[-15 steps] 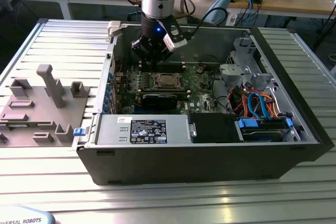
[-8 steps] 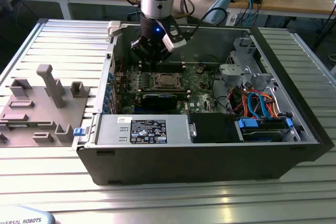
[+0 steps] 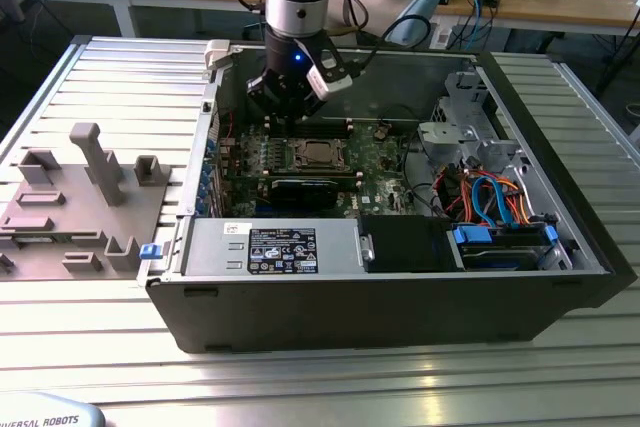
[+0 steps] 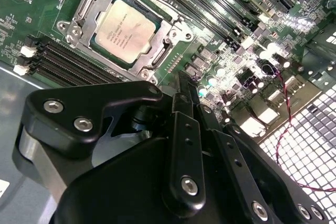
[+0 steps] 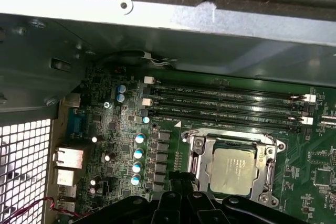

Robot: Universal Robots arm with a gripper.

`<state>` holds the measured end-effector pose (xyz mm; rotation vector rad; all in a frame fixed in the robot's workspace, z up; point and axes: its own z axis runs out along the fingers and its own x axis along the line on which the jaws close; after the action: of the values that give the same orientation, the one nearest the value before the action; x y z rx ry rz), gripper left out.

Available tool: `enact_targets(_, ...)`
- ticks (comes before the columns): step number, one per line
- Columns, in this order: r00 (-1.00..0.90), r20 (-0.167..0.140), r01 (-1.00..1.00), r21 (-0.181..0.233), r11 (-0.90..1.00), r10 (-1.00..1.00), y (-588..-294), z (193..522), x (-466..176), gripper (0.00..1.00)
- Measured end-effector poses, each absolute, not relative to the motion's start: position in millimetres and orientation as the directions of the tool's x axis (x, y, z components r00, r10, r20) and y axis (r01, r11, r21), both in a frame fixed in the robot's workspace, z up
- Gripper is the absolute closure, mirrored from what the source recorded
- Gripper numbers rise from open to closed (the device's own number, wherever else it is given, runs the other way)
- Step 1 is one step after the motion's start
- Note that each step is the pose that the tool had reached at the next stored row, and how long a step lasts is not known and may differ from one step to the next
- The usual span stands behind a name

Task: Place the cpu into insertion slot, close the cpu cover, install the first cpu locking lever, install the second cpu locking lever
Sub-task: 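Install the first cpu locking lever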

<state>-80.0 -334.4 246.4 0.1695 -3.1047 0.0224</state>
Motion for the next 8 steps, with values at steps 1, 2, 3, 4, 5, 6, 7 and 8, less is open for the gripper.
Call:
enact_targets(1, -0.994, 0.033, -0.109, -0.013, 0.994, -0.109, -334.4, 246.3, -80.3, 0.89)
enact_targets(2, -0.994, 0.033, -0.109, -0.013, 0.994, -0.109, -334.4, 246.2, -80.4, 0.89)
enact_targets(3, -0.994, 0.033, -0.109, -0.013, 0.994, -0.109, -334.4, 246.1, -80.6, 0.89)
enact_targets(4, -0.994, 0.033, -0.109, -0.013, 0.994, -0.109, -334.4, 246.0, -80.7, 0.89)
enact_targets(5, -0.994, 0.033, -0.109, -0.013, 0.994, -0.109, -334.4, 245.8, -80.9, 0.89)
enact_targets(6, -0.994, 0.033, -0.109, -0.013, 0.994, -0.109, -334.4, 245.7, -81.1, 0.89)
enact_targets(7, -0.994, 0.033, -0.109, -0.013, 0.994, -0.109, -334.4, 245.6, -81.3, 0.89)
enact_targets(8, -0.994, 0.033, -0.109, -0.013, 0.994, -0.109, -334.4, 245.5, -81.4, 0.89)
